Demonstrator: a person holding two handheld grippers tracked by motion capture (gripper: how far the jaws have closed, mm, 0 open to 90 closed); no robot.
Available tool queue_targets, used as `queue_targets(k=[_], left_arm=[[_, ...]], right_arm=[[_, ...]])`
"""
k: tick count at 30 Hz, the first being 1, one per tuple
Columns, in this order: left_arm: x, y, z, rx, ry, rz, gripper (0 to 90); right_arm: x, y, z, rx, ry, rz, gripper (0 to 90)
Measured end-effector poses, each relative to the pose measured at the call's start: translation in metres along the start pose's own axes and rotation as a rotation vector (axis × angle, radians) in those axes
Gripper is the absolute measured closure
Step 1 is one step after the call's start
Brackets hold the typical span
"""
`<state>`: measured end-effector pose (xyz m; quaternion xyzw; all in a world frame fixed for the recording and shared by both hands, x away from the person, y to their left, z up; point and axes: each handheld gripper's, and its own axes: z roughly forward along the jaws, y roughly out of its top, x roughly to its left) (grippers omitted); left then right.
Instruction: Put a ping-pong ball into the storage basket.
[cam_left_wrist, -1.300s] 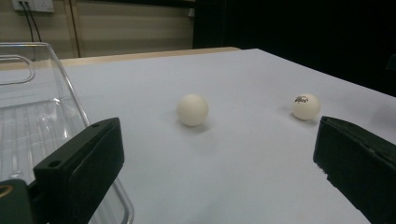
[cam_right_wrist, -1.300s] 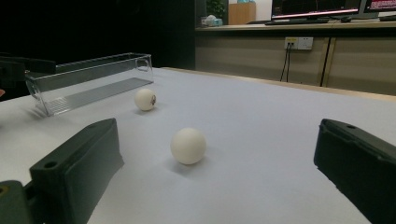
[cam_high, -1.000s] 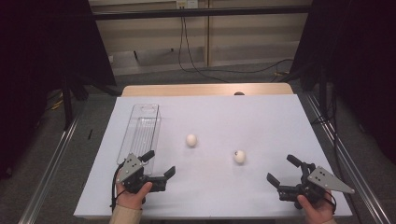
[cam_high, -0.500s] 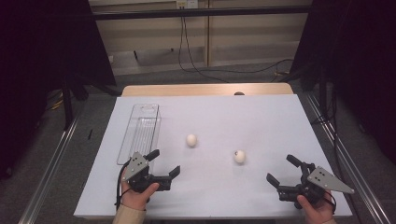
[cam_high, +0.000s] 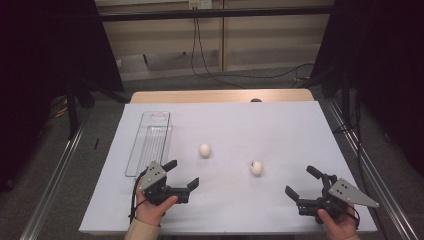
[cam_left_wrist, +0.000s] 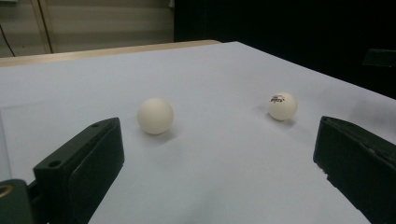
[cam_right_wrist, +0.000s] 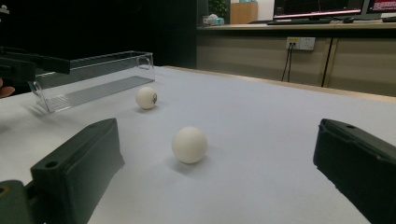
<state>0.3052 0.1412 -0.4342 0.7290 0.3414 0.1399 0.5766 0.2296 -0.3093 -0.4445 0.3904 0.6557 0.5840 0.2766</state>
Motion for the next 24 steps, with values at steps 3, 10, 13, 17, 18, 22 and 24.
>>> queue_targets(k=[3,10,13,17,18,22,24], left_arm=[[-0.002,0.001,0.003,0.009,-0.01,0.002,1.8],[-0.004,0.001,0.007,0.013,-0.017,0.009,1.8],[-0.005,0.001,0.009,0.017,-0.015,0.011,1.8],[-0.006,0.002,0.011,0.016,-0.019,0.004,1.8],[-0.005,0.003,0.012,0.019,-0.022,0.013,1.8],[-0.008,0.003,0.016,0.017,-0.025,0.006,1.8],[-0.009,0.004,0.016,0.019,-0.025,0.007,1.8]], right_arm=[[0.0,0.0,0.0,0.0,-0.002,0.0,0.4],[0.0,0.0,0.0,0.003,0.002,-0.004,0.4],[0.0,0.0,0.0,0.004,0.003,-0.004,0.4],[0.0,0.0,0.0,0.004,0.003,-0.004,0.4],[0.0,0.0,0.0,0.004,0.003,-0.004,0.4],[0.0,0.0,0.0,0.005,0.002,-0.005,0.5],[0.0,0.0,0.0,0.004,0.003,-0.006,0.5]])
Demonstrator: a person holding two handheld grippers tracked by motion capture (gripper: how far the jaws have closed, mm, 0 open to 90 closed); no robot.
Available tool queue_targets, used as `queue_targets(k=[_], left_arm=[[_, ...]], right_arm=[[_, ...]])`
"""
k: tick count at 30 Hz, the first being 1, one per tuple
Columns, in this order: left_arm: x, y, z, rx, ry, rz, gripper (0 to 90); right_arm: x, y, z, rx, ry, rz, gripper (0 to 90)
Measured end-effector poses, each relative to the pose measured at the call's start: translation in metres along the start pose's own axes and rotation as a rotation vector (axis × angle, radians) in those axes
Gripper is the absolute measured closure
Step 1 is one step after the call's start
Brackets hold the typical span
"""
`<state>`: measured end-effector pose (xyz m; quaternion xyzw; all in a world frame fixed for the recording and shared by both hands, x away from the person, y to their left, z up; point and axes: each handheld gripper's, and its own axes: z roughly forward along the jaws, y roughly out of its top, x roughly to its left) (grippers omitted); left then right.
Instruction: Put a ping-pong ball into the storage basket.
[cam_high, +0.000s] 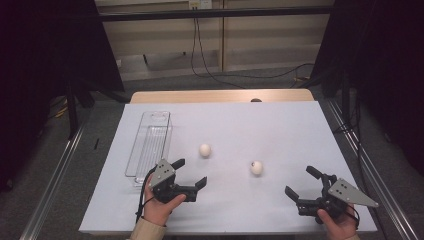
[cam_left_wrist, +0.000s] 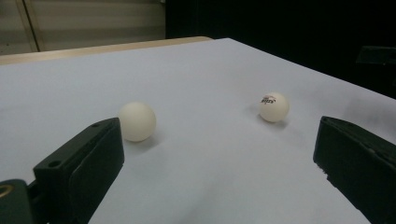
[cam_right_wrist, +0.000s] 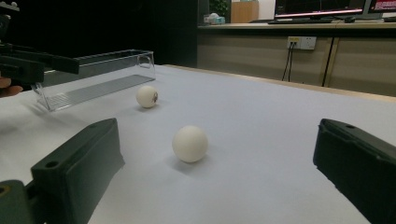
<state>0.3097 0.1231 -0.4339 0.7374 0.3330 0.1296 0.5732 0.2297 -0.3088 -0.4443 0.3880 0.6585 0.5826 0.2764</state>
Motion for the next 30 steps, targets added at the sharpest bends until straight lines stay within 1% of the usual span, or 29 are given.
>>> queue_targets(k=[2,9,11,12,17,22,27,30], left_arm=[[-0.001,0.001,0.002,0.001,-0.001,0.007,1.8],[-0.003,0.001,0.006,0.007,-0.005,0.003,1.8],[-0.004,0.001,0.008,0.011,-0.009,0.01,1.8],[-0.005,0.001,0.009,0.013,-0.012,0.005,1.8],[-0.007,0.001,0.013,0.012,-0.019,0.006,1.8],[-0.009,0.002,0.016,0.02,-0.025,0.016,1.8],[-0.011,0.002,0.019,0.018,-0.03,0.013,1.8],[-0.012,0.003,0.022,0.022,-0.033,0.022,1.8]], right_arm=[[0.0,0.0,0.0,0.001,0.0,0.0,0.5],[0.0,0.0,0.0,0.001,0.0,0.0,0.5],[0.0,0.0,0.0,0.002,0.0,-0.001,0.5],[0.0,0.0,0.0,0.002,0.0,-0.002,0.5],[0.0,0.0,0.0,0.002,-0.002,-0.001,0.5],[-0.001,0.0,0.0,0.003,-0.003,-0.003,0.5],[-0.001,0.0,0.0,0.002,-0.005,-0.001,0.5],[-0.001,0.0,0.0,0.004,-0.006,-0.003,0.5]])
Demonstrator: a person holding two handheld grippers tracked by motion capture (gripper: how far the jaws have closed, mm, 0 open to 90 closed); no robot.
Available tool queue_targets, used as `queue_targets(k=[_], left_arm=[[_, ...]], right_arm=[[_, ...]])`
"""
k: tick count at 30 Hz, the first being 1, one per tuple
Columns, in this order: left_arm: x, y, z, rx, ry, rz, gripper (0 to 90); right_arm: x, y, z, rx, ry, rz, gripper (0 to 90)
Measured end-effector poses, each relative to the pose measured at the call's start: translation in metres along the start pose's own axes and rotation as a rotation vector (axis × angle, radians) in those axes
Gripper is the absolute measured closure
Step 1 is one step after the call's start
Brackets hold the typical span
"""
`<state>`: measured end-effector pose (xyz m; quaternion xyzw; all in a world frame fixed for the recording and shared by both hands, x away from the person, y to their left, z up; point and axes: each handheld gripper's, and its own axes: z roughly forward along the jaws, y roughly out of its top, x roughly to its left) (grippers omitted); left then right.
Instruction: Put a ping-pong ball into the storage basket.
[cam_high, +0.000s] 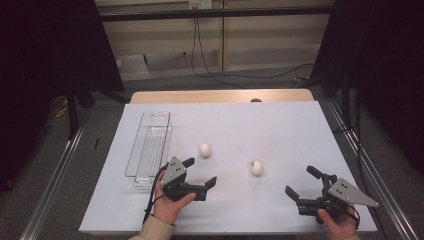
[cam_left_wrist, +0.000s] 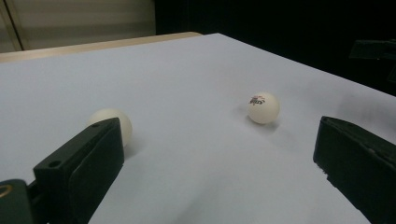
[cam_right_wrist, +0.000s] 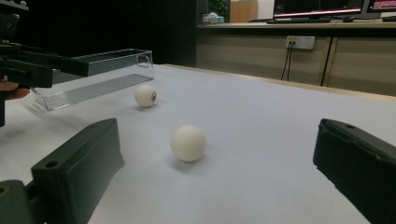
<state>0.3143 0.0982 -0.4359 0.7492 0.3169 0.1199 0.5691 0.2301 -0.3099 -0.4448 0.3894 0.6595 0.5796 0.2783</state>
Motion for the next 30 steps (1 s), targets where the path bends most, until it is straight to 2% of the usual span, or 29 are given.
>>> queue_targets(k=[30], left_arm=[[-0.009,0.001,0.018,0.02,-0.028,0.015,1.8]], right_arm=[[-0.002,-0.001,0.0,-0.004,-0.009,0.004,0.5]])
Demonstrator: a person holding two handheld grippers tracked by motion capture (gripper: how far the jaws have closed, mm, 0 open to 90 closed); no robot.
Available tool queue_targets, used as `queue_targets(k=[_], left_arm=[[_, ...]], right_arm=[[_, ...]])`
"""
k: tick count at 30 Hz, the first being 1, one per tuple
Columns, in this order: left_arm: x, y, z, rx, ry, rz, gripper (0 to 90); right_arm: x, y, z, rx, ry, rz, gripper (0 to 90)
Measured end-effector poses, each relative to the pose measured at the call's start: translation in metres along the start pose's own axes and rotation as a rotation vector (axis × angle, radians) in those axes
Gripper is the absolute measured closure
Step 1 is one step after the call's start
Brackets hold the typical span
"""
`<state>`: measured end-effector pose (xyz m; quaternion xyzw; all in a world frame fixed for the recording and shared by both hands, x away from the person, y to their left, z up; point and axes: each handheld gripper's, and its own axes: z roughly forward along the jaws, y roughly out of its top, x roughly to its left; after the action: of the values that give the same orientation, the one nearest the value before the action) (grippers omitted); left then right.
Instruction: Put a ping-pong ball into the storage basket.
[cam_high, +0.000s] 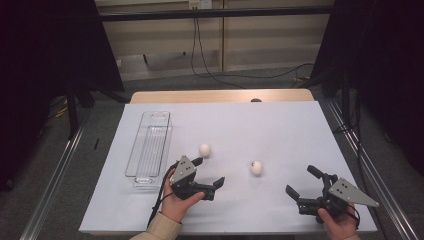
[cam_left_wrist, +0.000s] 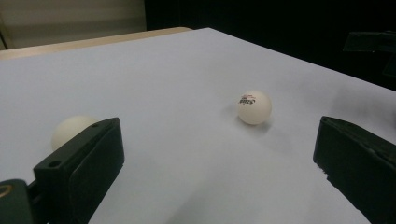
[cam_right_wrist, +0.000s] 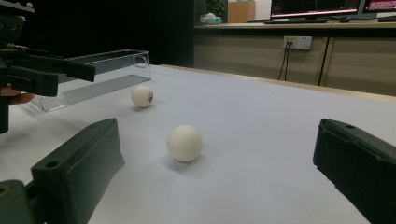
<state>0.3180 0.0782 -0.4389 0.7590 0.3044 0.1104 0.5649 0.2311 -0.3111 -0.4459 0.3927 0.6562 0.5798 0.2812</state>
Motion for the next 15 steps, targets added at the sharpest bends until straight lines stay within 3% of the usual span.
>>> queue_targets(k=[15], left_arm=[[-0.0027,0.0011,0.0087,0.011,-0.011,0.008,1.8]], right_arm=[[-0.0007,-0.0004,0.001,0.001,-0.002,0.0,0.5]])
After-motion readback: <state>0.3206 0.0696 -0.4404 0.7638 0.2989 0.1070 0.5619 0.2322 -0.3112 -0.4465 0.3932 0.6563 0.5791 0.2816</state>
